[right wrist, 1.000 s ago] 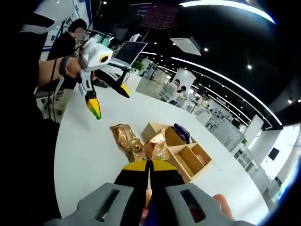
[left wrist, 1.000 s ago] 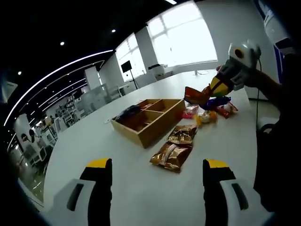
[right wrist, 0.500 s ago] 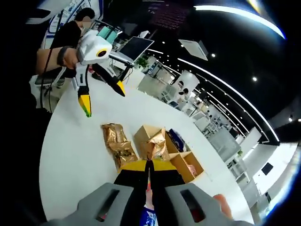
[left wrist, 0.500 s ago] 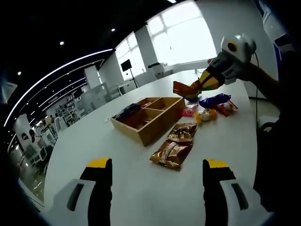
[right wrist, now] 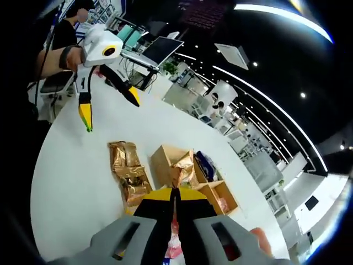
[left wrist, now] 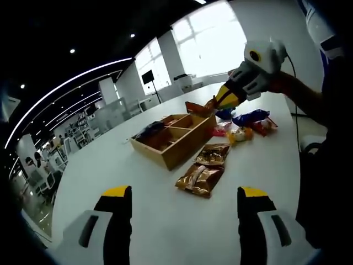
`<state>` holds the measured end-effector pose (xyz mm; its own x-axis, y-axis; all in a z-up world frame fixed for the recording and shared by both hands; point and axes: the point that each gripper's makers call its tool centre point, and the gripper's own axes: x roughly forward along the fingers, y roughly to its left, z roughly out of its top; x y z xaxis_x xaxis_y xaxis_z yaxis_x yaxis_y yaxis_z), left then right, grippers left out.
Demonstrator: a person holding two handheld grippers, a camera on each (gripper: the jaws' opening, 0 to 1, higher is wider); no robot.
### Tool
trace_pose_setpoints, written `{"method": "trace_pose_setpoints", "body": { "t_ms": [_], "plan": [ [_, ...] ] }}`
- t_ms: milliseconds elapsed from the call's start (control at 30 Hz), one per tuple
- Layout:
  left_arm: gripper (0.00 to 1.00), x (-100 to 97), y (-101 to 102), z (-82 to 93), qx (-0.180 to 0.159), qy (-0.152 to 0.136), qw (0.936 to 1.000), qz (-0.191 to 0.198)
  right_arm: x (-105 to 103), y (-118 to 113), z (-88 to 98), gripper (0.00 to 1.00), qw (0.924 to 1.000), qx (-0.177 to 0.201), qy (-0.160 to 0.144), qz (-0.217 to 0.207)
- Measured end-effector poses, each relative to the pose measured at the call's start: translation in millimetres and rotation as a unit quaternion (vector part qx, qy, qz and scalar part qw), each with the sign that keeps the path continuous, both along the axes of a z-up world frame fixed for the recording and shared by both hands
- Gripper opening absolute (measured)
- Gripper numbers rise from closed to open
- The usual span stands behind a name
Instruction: Pick up the scattered marshmallows, QQ candies, Oreo cookies, and mixed nuts on the table and sort them into separate containers
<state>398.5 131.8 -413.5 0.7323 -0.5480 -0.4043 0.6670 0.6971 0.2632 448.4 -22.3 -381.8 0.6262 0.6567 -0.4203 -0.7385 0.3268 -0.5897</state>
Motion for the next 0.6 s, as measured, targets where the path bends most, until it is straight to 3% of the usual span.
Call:
{"method": "trace_pose_setpoints", "body": {
  "t_ms": [600],
  "plan": [
    [0.82, -1.2, 2, 2.5, 0.0, -0.004, 1.0, 0.0, 33, 24, -1.0, 0.0, 0.9987, -0.047, -0.02, -0.006]
  ]
}}
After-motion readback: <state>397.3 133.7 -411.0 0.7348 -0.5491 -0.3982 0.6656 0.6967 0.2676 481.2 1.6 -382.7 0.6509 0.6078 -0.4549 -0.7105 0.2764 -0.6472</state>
